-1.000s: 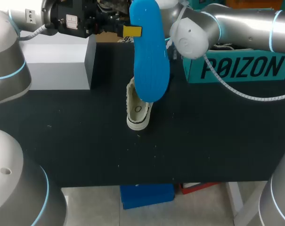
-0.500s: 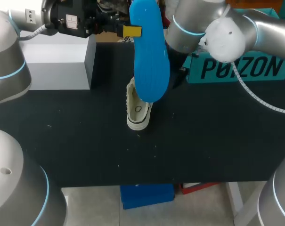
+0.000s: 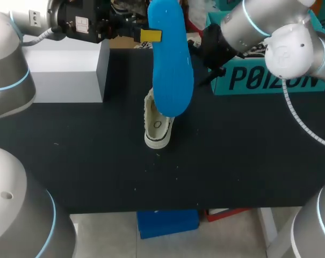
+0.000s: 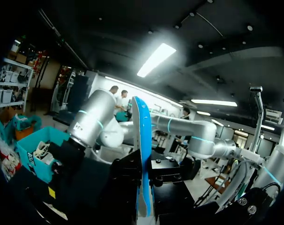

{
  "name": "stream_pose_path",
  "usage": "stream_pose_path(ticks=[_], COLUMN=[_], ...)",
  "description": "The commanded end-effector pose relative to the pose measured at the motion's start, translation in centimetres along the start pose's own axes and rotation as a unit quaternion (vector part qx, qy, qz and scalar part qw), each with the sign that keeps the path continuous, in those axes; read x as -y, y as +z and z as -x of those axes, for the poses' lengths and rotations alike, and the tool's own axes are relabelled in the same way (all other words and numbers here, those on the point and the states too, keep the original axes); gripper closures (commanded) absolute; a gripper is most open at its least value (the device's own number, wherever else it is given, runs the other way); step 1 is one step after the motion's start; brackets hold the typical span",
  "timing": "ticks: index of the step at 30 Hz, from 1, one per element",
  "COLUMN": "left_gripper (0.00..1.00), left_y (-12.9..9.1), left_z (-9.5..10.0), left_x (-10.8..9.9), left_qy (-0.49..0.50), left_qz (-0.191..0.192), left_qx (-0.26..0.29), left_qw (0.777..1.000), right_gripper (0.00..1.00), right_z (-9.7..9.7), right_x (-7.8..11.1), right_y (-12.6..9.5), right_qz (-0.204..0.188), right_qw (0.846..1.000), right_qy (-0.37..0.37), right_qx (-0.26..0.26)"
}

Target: Take the shoe out of the shoebox, open the shoe tongue, remove and reinsert the insole, then place the shoe into the shoebox

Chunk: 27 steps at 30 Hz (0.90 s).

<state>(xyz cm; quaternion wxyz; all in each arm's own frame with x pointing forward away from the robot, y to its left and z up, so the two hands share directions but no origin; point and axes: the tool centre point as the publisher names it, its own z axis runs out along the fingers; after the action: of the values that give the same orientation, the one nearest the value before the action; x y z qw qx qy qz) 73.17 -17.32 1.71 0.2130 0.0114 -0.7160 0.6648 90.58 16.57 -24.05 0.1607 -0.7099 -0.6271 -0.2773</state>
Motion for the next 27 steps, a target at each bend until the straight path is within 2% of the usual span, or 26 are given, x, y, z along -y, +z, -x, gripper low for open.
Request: stream_pose_path(ticks=[1, 14, 17, 19, 27], left_gripper=[1.00, 1.00, 1.00, 1.00, 1.00], left_y=[0.0, 0.0, 0.0, 0.0, 0.0], left_z=[0.1, 0.1, 0.1, 0.1, 0.1], left_x=[0.0, 0.0, 0.0, 0.0, 0.0], left_qy=[0.000, 0.000, 0.000, 0.000, 0.000], left_qz=[0.000, 0.000, 0.000, 0.000, 0.000], left_qx=[0.000, 0.000, 0.000, 0.000, 0.000], left_qw=[1.000, 1.000, 1.000, 1.000, 1.000], right_gripper=[0.00, 0.00, 0.00, 0.00, 0.00], right_z=[0.5, 0.8, 0.8, 0.6, 0.1], right_x=[0.5, 0.9, 1.6, 1.7, 1.9], right_y=[-0.7, -0.8, -1.2, -1.4, -1.8], right_qz=[0.004, 0.001, 0.022, 0.029, 0.048], right_qw=[1.000, 1.000, 0.991, 0.990, 0.972], right_qy=[0.000, -0.005, 0.031, 0.027, 0.028], right_qx=[-0.030, -0.025, -0.132, -0.139, -0.227])
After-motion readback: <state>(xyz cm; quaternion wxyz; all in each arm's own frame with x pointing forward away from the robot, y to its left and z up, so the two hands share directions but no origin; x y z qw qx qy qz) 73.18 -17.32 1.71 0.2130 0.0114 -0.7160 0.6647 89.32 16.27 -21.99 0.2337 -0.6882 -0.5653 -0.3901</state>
